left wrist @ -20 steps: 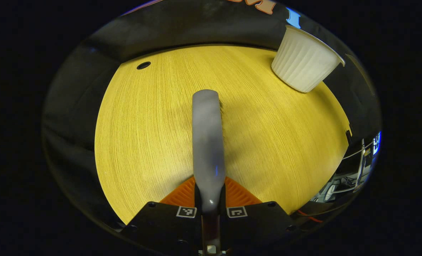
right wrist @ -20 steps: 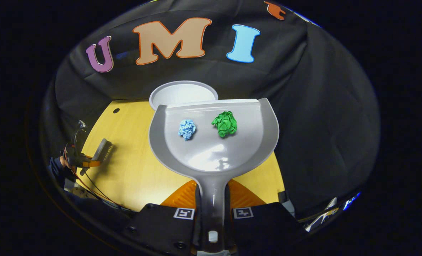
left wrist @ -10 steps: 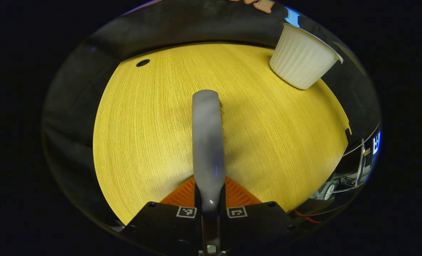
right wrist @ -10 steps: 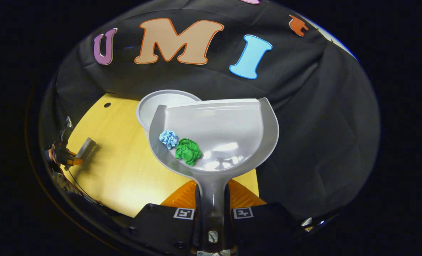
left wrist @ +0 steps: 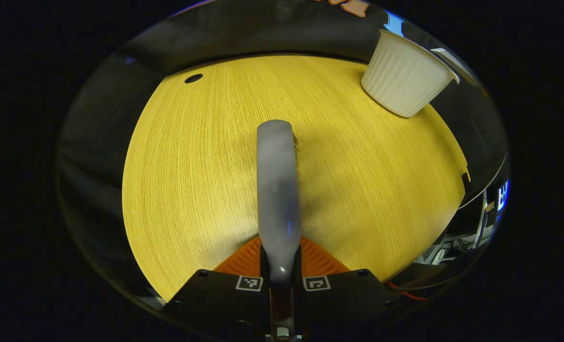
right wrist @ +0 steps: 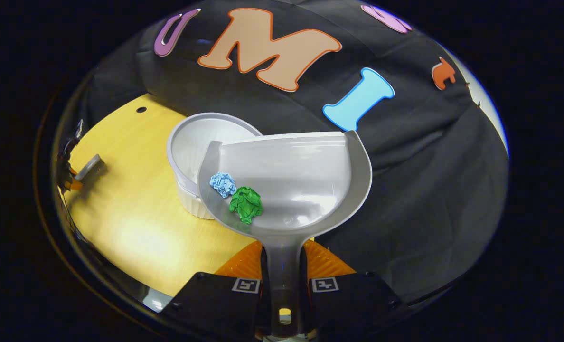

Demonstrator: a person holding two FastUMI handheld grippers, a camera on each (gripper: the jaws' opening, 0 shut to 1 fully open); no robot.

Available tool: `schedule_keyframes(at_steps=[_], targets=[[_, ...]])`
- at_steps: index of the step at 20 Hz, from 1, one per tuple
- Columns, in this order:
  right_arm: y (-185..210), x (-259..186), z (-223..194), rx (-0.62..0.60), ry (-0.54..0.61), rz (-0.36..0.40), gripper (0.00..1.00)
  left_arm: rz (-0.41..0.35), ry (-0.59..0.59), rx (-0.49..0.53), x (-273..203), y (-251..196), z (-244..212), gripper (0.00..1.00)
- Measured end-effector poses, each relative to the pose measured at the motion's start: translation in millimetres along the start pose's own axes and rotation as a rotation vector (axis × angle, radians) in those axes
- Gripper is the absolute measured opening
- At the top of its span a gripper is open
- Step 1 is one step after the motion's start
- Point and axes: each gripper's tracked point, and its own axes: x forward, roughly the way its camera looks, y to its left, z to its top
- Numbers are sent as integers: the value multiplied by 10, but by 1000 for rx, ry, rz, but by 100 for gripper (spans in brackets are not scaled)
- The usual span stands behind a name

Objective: Pick up the small broom and dustpan from the desktop, sweep the trash into the dustpan with the broom, and then empty the trash into the garbage bin.

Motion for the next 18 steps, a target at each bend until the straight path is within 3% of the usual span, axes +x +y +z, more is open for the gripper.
schedule_keyframes(at_steps=[6,7,8,9,10,12,14,18], targets=[[-78,-7,41,-159,-49,-96,25,4,2,-24,3,82,-14,16],[-104,-31,56,-192,-65,-122,20,3,3,-27,7,105,-10,16],[-102,-47,68,-219,-79,-139,30,4,5,-28,10,138,-3,16],[-84,-48,78,-239,-90,-149,25,6,6,-27,16,110,-19,16],[-87,-53,92,-260,-102,-156,30,7,8,-27,14,122,-17,16],[-114,-54,118,-326,-124,-178,20,6,9,-26,3,123,-8,16],[-138,-55,214,-429,-157,-219,25,6,12,-23,7,122,-9,16],[-182,-47,184,-462,-178,-229,25,5,16,-21,25,130,-14,16]])
